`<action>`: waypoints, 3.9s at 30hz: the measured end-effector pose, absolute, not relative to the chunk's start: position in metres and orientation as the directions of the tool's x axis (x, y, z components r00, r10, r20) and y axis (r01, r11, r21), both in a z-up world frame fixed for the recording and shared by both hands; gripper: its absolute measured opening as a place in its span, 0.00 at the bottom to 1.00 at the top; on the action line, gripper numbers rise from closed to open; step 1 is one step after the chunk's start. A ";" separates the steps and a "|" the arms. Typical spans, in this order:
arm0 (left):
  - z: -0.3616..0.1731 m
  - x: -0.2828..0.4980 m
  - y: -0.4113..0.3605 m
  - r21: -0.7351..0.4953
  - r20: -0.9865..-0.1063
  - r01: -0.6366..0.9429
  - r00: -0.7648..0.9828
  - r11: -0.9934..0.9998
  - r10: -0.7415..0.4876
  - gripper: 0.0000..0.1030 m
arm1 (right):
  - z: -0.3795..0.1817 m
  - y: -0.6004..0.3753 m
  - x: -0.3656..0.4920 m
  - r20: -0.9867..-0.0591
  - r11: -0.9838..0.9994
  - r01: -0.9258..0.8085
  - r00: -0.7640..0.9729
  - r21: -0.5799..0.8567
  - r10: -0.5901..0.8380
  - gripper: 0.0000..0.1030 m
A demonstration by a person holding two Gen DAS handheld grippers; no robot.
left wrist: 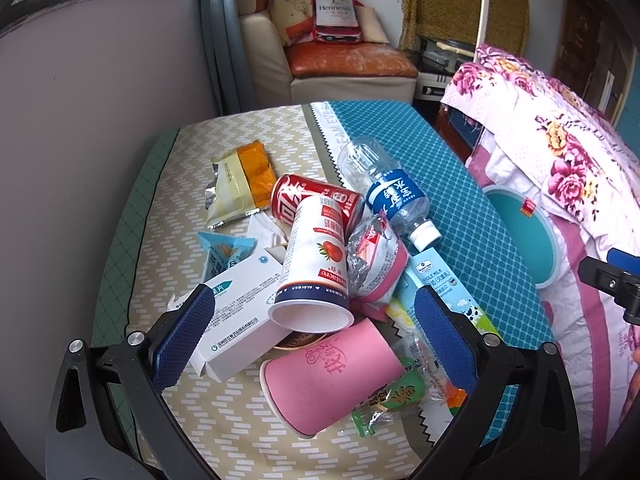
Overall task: Collect trash
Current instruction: 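Move both tools toward the trash pile on the table, then grasp the white-red paper cup with the left tool while the right tool grasps the milk carton, then carry the cup and carton to the teal wastebasket and open both tools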
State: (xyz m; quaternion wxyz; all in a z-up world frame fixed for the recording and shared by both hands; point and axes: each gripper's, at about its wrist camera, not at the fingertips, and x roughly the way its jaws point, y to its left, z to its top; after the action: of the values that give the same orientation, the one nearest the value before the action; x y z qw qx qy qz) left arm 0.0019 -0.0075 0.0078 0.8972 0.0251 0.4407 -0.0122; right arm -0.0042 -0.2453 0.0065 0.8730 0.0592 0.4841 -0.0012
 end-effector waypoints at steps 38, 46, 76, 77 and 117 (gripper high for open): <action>0.007 0.003 0.005 -0.011 -0.801 0.067 0.596 0.998 -0.049 0.97 | 0.004 -0.223 0.005 -0.876 0.996 0.023 0.478 0.084 0.063 0.94; -0.001 0.020 0.038 -0.089 -0.827 0.071 0.551 0.993 -0.114 0.97 | -0.011 -0.186 0.020 -0.900 0.987 -0.087 0.405 0.137 0.161 0.94; -0.037 0.082 0.014 -0.047 -0.919 0.158 0.381 0.986 -0.105 0.68 | -0.059 -0.169 0.058 -0.888 0.927 -0.156 0.273 0.340 0.371 0.46; -0.044 0.085 0.013 -0.044 -0.927 0.156 0.362 0.987 -0.098 0.68 | -0.057 -0.173 0.057 -0.882 0.924 -0.147 0.277 0.354 0.382 0.46; -0.071 0.141 -0.285 -0.047 -0.934 0.585 0.262 0.809 -0.244 0.50 | -0.054 -0.481 0.054 -0.800 0.819 0.368 0.574 0.441 0.173 0.46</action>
State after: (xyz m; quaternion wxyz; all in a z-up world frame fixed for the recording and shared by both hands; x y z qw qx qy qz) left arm 0.1406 -0.2848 -0.0711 0.7790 0.1563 0.5459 -0.2661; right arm 0.0538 -0.4813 -0.0540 0.8366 0.2956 0.4576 -0.0581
